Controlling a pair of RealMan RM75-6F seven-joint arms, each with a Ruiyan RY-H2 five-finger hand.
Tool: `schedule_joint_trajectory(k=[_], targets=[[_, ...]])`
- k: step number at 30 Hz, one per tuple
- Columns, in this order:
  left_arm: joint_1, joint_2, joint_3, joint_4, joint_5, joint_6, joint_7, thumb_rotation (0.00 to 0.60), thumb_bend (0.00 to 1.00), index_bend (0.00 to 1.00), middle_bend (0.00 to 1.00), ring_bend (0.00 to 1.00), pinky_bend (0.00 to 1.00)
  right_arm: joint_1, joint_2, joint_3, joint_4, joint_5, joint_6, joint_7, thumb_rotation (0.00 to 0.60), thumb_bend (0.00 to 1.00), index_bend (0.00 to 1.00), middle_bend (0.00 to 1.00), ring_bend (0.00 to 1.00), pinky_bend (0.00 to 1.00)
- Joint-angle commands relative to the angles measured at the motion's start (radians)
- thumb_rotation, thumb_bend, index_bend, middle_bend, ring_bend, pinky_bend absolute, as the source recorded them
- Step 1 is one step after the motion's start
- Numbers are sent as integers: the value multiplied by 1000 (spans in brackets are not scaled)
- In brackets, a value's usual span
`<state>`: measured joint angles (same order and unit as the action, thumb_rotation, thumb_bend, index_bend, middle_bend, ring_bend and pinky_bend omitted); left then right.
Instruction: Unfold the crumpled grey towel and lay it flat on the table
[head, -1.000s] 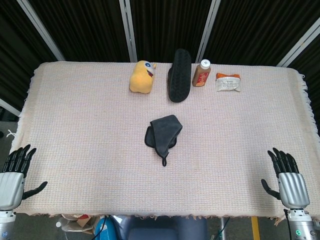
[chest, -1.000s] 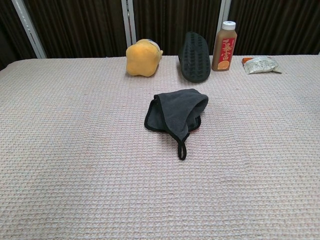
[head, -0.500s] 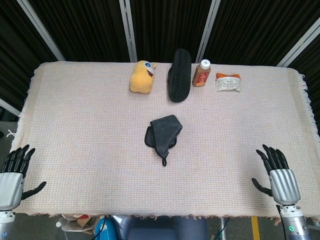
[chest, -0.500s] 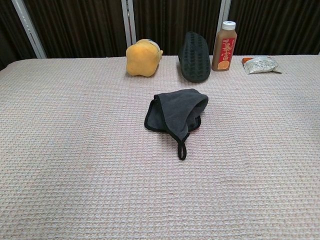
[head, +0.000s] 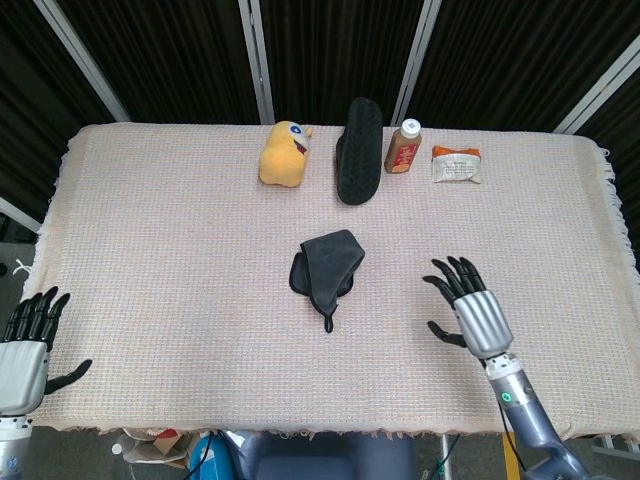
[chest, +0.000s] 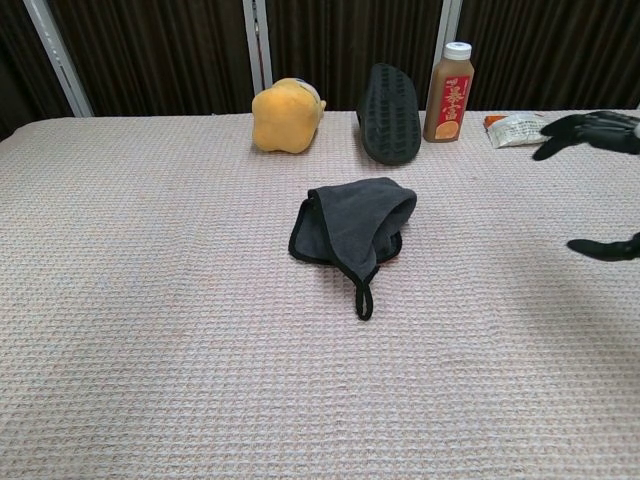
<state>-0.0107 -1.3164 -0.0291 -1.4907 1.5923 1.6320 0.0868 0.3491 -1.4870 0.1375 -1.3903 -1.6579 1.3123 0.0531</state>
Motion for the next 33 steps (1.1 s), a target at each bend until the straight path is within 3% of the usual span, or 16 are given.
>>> schedule_joint_trajectory(k=[1,14,33], targets=[[1,2,-1,-1,0,2,-2,600,0,0,0,0,55,54,-82,18,40,3,-47,-21,600,196,250,135,26,53],[1,6,-7,11,-24,-8,-16,600,0,0,0,0,55,173,-312,64,176,71,-129,-21,600,178,200,135,27,53],[-6,-5,-22,21,-47,-18,-3,600,0,0,0,0,55,289,-570,92,543,126,-154,157,600,177,200,135,26,53]])
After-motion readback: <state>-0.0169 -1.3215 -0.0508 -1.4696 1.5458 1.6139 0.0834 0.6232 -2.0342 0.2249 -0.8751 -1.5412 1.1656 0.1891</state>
